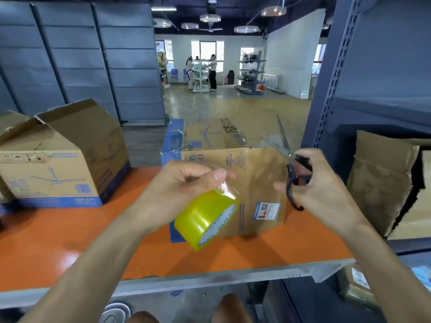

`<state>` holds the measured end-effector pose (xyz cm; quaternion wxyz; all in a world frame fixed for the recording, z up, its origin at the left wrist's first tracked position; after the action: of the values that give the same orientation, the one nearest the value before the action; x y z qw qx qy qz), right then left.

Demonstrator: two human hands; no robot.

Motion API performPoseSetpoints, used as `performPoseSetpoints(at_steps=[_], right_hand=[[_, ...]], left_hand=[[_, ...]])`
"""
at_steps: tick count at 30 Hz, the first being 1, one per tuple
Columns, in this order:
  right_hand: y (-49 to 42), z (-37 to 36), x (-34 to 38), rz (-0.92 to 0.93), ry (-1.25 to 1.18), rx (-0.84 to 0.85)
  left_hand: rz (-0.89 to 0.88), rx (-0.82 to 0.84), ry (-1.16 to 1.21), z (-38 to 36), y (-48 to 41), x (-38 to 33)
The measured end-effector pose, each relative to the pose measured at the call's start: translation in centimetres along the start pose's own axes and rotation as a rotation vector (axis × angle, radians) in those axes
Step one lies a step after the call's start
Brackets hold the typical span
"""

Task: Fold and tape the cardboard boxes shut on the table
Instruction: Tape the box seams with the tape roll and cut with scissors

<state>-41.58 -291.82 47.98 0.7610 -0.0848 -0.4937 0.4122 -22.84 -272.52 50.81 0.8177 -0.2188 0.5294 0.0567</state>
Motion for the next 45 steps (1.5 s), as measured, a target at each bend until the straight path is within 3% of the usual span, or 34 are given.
performPoseSetpoints(at_steps=[3, 7, 10, 15, 21, 27, 30, 32, 37, 45], right_hand=[[2.1, -0.5, -0.5, -0.012, 0.013, 0.171], [4.7, -1.7, -0.5, 0.129, 0.076, 0.159], [6.6, -3.6, -1.6, 0.149, 0.025, 0.285], [7.6, -5.6, -2.6, 0.182, 0.137, 0.404], [7.5, -8.2, -1.2, 0.333, 0.662, 0.500], [6.7, -9.8, 0.0, 0.394, 0.845, 0.585], [6.8, -9.9, -0.4, 0.361, 0.771, 0.677], [7.0, -9.5, 0.1, 0.360, 0.723, 0.632], [8.1, -8.4, 3.7, 0.223, -0.089, 0.364], [7.4, -8.3, 6.9, 0.073, -0.724, 0.277]], left_hand=[[0.072, -0.093, 0.088, -1.3, 1.7, 1.7], [0.149, -0.252, 0.195, -1.8, 3.8, 3.4], [0.172, -0.352, 0.262, -1.8, 5.3, 3.9], [0.239, -0.446, 0.340, -2.0, 6.8, 4.4], [0.344, -0.550, 0.386, -2.8, 7.5, 6.3], [0.392, -0.570, 0.399, -3.5, 7.3, 6.8], [0.353, -0.517, 0.427, -3.7, 7.2, 6.6], [0.335, -0.498, 0.435, -4.0, 7.0, 6.6], [0.285, -0.506, 0.457, -4.3, 6.0, 5.7], [0.126, -0.534, 0.442, -3.8, 2.6, 1.3]])
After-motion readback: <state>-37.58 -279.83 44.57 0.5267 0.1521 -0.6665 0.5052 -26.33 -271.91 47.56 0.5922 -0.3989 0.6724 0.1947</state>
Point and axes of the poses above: each hand's wrist, its own y-axis away from the middle knuckle, its own z-axis out of the back of the hand, x = y × z, the point moved 3 cm from there along -y, towards the middle knuckle, and after that the axes turned 7 degrees about z, right-handed, at the moved point
